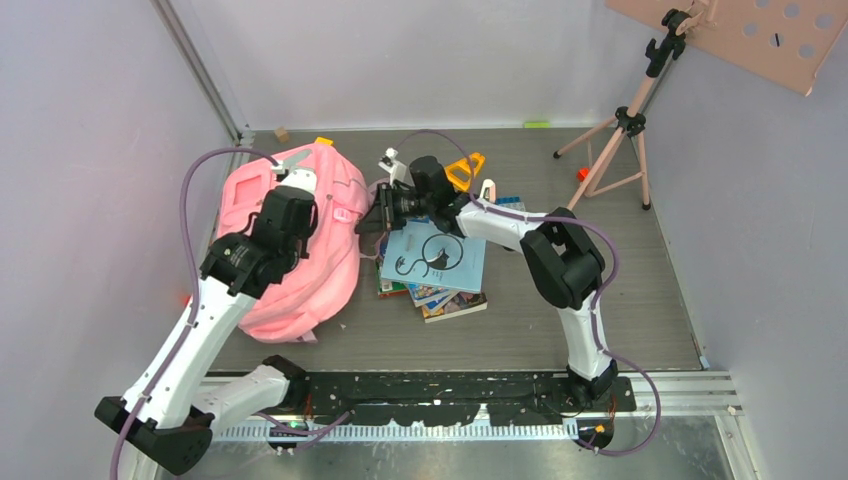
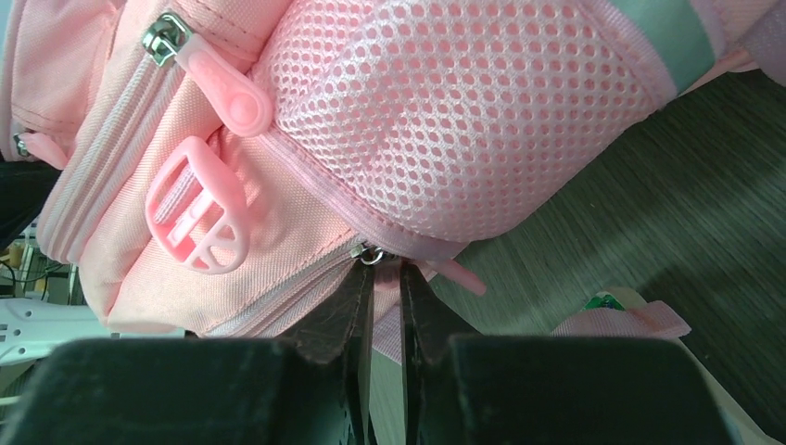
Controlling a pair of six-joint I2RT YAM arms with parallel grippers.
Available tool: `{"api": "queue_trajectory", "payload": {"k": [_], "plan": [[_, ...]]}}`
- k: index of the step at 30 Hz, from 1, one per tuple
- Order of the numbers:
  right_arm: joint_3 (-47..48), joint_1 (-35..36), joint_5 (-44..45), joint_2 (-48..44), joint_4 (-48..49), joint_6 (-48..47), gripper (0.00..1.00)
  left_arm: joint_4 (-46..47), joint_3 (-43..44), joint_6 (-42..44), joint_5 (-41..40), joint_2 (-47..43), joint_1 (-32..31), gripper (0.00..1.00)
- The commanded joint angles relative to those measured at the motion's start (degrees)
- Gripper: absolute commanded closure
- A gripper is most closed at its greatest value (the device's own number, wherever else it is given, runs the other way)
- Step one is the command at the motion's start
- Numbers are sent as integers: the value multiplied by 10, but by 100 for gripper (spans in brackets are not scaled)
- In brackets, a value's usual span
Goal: Pack the student bag
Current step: Unzip the student bag at the center of the board.
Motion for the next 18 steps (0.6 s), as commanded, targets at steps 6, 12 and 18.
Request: {"api": "queue_trajectory", "payload": {"k": [6, 12, 18], "plan": [[-9, 1, 2, -72, -29, -18, 99, 91, 11, 10, -18, 5, 12, 100], [-5, 8, 6, -87, -113, -68, 99, 117, 2, 0, 14, 20, 30, 100], [7, 25, 4, -101, -185, -109, 99, 138, -4, -10, 38, 37, 41, 100]]}}
